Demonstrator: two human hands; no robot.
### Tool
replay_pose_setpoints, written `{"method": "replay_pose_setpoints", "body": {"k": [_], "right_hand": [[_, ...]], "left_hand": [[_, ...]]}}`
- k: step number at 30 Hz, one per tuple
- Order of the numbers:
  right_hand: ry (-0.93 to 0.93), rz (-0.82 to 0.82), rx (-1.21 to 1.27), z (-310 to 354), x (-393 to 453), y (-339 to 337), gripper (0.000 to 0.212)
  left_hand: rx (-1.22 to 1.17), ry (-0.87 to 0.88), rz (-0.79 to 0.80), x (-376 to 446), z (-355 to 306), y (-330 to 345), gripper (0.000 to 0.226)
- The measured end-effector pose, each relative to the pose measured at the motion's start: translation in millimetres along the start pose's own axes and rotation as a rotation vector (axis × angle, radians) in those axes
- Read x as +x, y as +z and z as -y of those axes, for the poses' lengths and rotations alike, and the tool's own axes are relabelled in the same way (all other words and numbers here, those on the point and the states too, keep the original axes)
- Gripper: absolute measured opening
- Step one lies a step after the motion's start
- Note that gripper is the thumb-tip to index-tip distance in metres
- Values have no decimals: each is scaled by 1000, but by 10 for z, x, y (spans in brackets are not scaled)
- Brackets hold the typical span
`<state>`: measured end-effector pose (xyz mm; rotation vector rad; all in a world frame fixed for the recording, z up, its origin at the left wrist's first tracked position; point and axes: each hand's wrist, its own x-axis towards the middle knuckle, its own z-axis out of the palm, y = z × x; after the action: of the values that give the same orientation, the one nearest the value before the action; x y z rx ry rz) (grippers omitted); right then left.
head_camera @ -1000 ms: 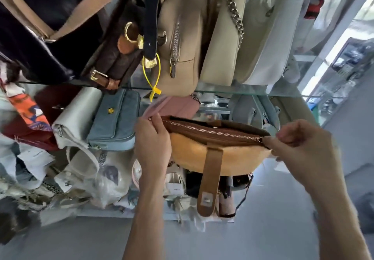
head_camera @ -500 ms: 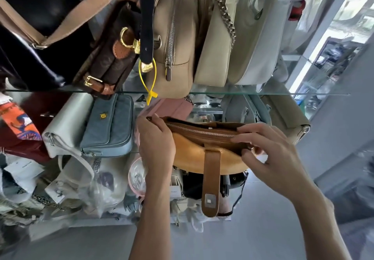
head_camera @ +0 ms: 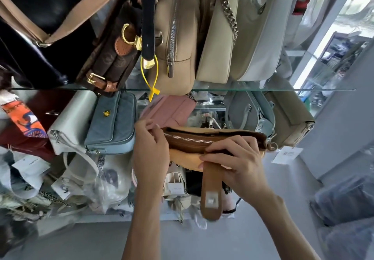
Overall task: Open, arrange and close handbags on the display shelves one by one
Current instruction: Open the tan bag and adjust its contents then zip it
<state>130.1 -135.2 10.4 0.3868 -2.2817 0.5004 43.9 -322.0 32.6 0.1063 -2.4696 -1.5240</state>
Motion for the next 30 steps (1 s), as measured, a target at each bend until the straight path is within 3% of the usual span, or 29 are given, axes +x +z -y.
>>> {"method": "replay_pose_setpoints", "body": {"k": [3,5,7,10,14,21,27,30], "right_hand": [[175,15,199,16,49,-117,25],[327,43,332,25,133,-281,30],[442,154,352,-22,203,-412,31],[560,348,349,-151,223,-449,27],[726,396,566,-281,282,-446,13],[910,703,746,-571,521,-456,20],[844,708,752,-642,657,-397,19],[948,723,819,-658,687,-309,22]], "left_hand": [[171,128,199,-91,75,-165,42],[192,61,398,-227,103,-224,67],[25,-95,509,-427,83,-220,74],[-278,-231,474,-603,55,-138,50],[-444,-268,390,-599,46,-43,25],[-482,-240,343,-605,107,-16,22],[-508,-234,337,-611,95,-1,23],[-519,-230,325,-621,103,3,23]]}}
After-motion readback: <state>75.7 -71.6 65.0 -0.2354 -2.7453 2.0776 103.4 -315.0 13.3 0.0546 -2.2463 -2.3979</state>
